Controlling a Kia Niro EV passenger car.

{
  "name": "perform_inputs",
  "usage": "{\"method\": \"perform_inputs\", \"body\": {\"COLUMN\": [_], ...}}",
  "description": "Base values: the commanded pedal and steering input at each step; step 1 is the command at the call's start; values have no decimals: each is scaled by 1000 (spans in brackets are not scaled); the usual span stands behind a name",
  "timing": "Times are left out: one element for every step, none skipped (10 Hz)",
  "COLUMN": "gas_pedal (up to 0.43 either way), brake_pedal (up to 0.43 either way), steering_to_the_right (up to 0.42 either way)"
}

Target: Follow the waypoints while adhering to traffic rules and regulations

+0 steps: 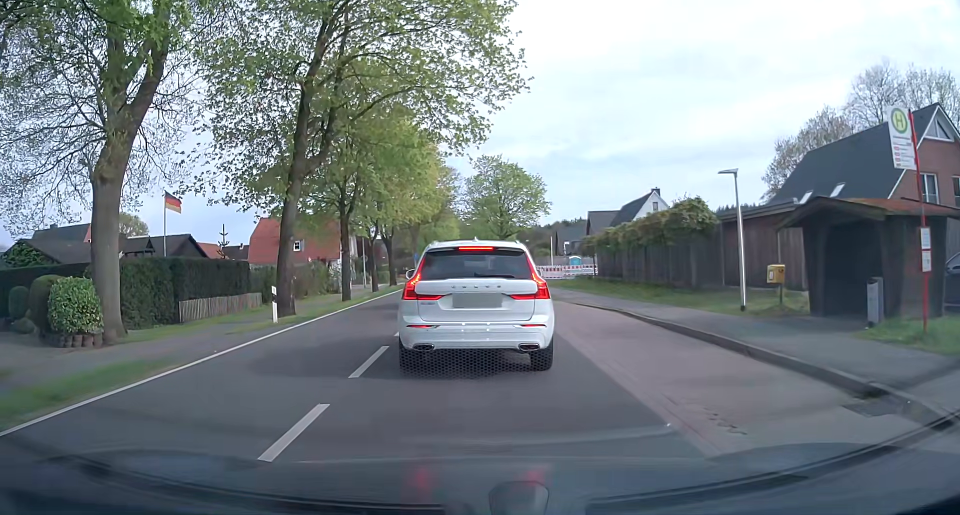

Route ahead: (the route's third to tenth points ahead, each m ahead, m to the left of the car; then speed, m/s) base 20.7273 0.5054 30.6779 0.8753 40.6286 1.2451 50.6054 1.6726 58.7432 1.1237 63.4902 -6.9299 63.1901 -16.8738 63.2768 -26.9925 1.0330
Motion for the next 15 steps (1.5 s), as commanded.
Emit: {"method": "perform_inputs", "body": {"gas_pedal": [0,0,0,0,0,0,0,0,0,0,0,0,0,0,0], "brake_pedal": [61,85,98,104,104,110,134,159,159,159,159,159,159,159,159], "steering_to_the_right": [-3,-3,-2,-3,-2,-2,-2,-3,-2,-2,-2,-2,-2,-2,-2]}}
